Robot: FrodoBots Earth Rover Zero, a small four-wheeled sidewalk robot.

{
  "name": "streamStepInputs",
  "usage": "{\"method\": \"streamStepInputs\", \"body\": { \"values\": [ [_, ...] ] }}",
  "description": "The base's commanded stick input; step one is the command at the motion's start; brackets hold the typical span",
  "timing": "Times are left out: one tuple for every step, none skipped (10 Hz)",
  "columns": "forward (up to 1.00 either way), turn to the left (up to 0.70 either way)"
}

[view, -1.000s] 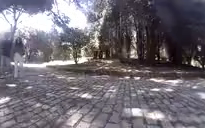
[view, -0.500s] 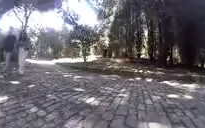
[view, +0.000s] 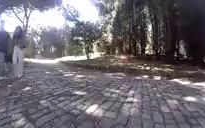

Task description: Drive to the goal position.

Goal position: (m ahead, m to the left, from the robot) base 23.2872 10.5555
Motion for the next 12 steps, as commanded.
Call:
{"method": "streamStepInputs", "body": {
  "values": [
    [0.7, 0.0],
    [0.7, 0.0],
    [0.7, 0.0],
    [0.7, 0.14],
    [0.7, 0.28],
    [0.7, 0.35],
    [0.7, 0.35],
    [0.7, 0.35],
    [0.7, 0.35],
    [0.7, 0.35],
    [0.7, 0.35],
    [0.7, 0.35]
  ]
}}
